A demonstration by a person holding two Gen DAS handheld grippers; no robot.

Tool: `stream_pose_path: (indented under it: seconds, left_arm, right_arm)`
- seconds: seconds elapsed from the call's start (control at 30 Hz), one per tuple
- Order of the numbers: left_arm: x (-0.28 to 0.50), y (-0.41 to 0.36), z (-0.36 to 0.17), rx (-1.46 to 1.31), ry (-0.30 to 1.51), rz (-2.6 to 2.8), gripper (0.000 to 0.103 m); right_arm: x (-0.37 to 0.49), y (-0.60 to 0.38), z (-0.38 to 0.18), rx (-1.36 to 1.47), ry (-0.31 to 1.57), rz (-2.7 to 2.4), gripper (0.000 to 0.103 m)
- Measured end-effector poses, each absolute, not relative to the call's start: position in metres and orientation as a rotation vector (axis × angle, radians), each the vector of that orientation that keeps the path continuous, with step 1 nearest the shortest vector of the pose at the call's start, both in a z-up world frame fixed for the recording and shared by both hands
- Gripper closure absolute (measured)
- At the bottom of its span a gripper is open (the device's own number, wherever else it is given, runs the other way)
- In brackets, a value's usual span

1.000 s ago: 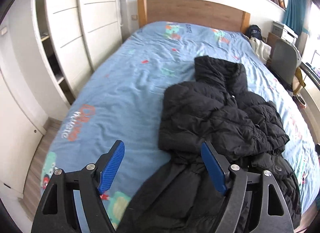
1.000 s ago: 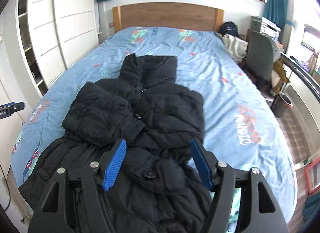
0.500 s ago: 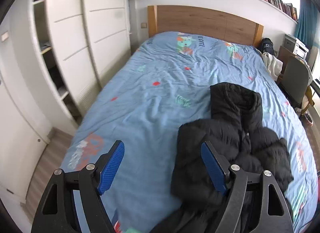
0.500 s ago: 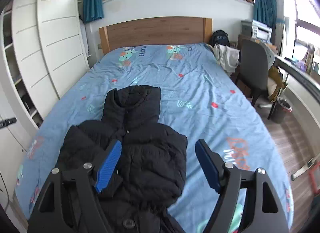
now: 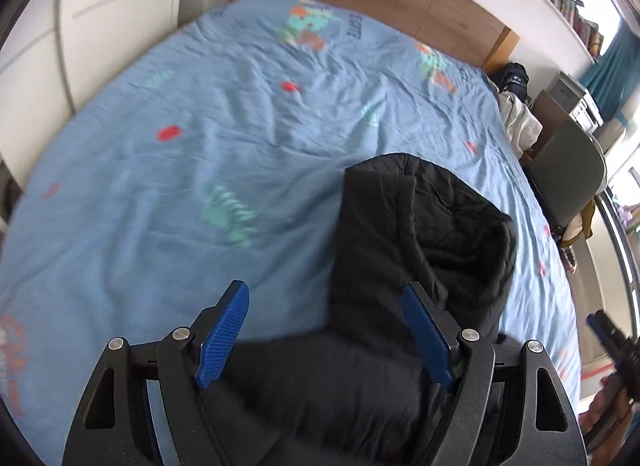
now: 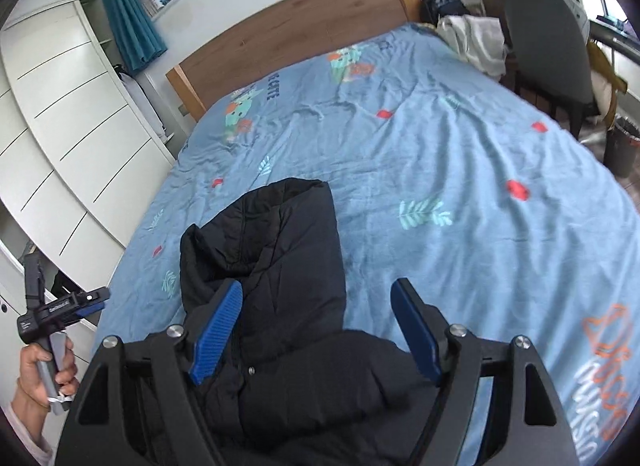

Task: Fold large clothes
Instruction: 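Grasp the jacket hem with both grippers and lift it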

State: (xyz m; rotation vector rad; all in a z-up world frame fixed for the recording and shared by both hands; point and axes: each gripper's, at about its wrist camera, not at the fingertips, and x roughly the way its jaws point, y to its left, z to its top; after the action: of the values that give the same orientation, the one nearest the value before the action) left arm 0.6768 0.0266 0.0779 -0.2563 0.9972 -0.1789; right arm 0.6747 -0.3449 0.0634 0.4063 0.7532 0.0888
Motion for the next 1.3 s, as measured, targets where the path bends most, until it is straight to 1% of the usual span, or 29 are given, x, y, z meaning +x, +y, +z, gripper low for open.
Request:
stream_pose_path:
  seconds: [0.3, 0.53, 0.63, 0.67, 0.7, 0.73, 0.77, 0.8, 0.83, 0.87, 1.0, 1.3]
  left_arm:
    - [0.779, 0.005, 0.026, -0.363, 1.044, -0.205, 0.025]
    - [0.823, -0.012, -0.006, -0.430, 1.067, -0.235, 0.025]
    - [0.829, -0.022, -0.019, -0.449, 1.094, -0.244, 0.031]
    - [0.832, -0.025, -0.023, -0.450, 1.108, -0.249, 0.043]
    - [0.832, -0.028, -0.027, -0.450, 1.129, -0.256, 0.060]
    - [0.832, -0.032, -0.031, -0.450, 1.153, -0.258, 0.067]
    - [0.832, -0.033, -0.032, -0.446, 1.162, -0.253, 0.077]
    - [0.830, -0.034, -0.031, -0.440, 1.166, -0.246, 0.083]
    - [0.828, -0.034, -0.028, -0.431, 1.163, -0.242, 0.085]
    - [0.825, -0.033, -0.024, -0.420, 1.154, -0.237, 0.088]
    - [0.804, -0.030, -0.003, -0.358, 1.118, -0.224, 0.092]
    - [0.733, -0.013, 0.048, -0.338, 1.061, -0.236, 0.094]
  right_arm:
    - [0.811, -0.331, 0.016, 0.443, 0.795, 0.114, 0.027]
    - [0.871, -0.329, -0.024, 0.488, 0.869, 0.093, 0.027]
    - [0.882, -0.330, -0.036, 0.527, 0.894, 0.106, 0.027]
    - [0.882, -0.329, -0.038, 0.532, 0.901, 0.106, 0.027]
    - [0.884, -0.328, -0.039, 0.530, 0.915, 0.107, 0.029]
    - [0.886, -0.324, -0.039, 0.519, 0.929, 0.114, 0.036]
    - [0.888, -0.322, -0.038, 0.507, 0.940, 0.121, 0.060]
    - [0.887, -0.318, -0.036, 0.493, 0.951, 0.116, 0.071]
    - [0.884, -0.316, -0.032, 0.483, 0.954, 0.120, 0.077]
    - [0.881, -0.314, -0.028, 0.476, 0.956, 0.126, 0.085]
    - [0.861, -0.307, -0.007, 0.427, 0.951, 0.137, 0.090]
    - [0.770, -0.295, 0.056, 0.350, 0.915, 0.127, 0.091]
